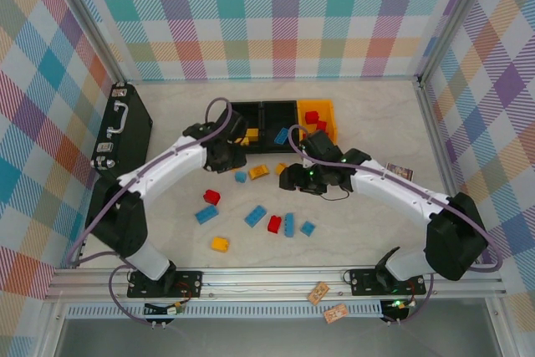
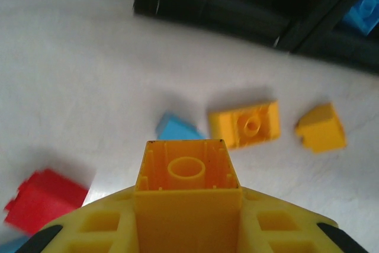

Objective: Sort the legos into containers by color

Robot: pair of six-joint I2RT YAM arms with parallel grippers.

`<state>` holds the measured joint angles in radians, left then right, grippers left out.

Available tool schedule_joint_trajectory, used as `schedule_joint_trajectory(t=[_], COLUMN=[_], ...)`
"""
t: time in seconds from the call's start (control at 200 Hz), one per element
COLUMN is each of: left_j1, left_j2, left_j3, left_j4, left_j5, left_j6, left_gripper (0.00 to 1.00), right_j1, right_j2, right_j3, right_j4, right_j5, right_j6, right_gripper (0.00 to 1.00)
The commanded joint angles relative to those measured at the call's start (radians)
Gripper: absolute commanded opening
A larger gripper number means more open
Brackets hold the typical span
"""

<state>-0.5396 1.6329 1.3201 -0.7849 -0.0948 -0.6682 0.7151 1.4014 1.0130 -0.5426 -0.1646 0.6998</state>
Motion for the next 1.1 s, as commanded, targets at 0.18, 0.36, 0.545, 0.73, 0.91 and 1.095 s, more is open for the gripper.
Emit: schedule_joint_trajectory(t=[0.18,0.36,0.545,0.73,0.91,1.095], left_j1=[0.068,0.086,0.107,0.118,0.120,0.120], left_j2=[0.235,0.380,0.499,0.584,0.638,0.641], left_j3=[0.285,0.462,0.603,0.702,0.770,0.775], left_j4=[-0.065,-0.106,-0.146,-0.182,-0.215,-0.216], left_j5=[-0.016,-0.030,-0.046,-0.066,-0.078,-0.083], left_j6=[0.133,0.165,0.174,0.175,0.170,0.159], left_gripper=[0.25,0.26,0.27,0.29,0.37,0.50], right_j1=[0.007,0.007,0.007,0.006,0.006,0.006], right_j2=[-0.051,-0.055,-0.051,-0.049,-0.043,-0.041], right_j3=[-0.042,-0.051,-0.047,-0.037,-0.028,-0.028], right_j4=[0.018,0.014,0.005,-0.006,-0.011,-0.014], right_j5=[0.031,0.039,0.040,0.043,0.042,0.044], right_j6=[0.034,0.042,0.043,0.038,0.035,0.030], right_gripper=[0.59,0.59,0.59,0.59,0.59,0.59])
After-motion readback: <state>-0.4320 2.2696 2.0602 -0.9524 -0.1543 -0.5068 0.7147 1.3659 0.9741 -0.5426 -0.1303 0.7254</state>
